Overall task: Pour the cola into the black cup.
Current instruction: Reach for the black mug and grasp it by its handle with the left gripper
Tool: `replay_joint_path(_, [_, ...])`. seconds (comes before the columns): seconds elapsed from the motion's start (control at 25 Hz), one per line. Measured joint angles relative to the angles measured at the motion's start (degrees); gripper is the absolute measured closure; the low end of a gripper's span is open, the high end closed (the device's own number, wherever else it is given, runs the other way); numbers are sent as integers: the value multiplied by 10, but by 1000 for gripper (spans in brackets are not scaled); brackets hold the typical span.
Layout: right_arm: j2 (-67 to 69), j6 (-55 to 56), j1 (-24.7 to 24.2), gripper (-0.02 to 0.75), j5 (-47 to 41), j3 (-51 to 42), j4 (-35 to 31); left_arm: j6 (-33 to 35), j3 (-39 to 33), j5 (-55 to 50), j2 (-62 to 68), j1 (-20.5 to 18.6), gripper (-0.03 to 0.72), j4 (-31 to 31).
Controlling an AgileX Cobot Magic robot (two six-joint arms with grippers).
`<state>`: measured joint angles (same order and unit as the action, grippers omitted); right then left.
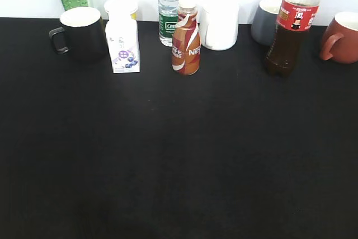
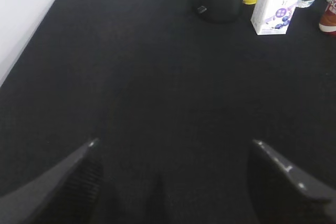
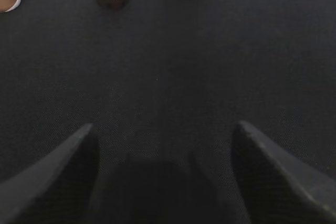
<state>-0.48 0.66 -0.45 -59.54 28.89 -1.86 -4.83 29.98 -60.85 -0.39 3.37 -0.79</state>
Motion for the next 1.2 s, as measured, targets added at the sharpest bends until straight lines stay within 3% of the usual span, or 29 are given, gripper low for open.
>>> replay_joint_path(0.16, [0, 0, 0, 143, 0, 0, 0, 0, 0, 0, 0, 0, 41, 1])
replay_joint_path(0.32, [0, 0, 0, 143, 0, 0, 0, 0, 5, 25, 0, 0, 130, 20])
replay_joint_path(0.48, [0, 0, 0, 143, 0, 0, 0, 0, -16, 342, 45, 0, 139, 12])
replay_joint_path(0.68, [0, 0, 0, 143, 0, 0, 0, 0, -112, 773, 346, 0, 145, -1])
replay_joint_path(0.88, [0, 0, 0, 143, 0, 0, 0, 0, -118, 1135, 771, 0, 214, -65])
replay_joint_path(1.0, [0, 0, 0, 143, 0, 0, 0, 0, -75, 1227, 965, 0, 218, -75])
replay_joint_path(1.2, [0, 0, 0, 143, 0, 0, 0, 0, 55, 1260, 1136, 0, 234, -75])
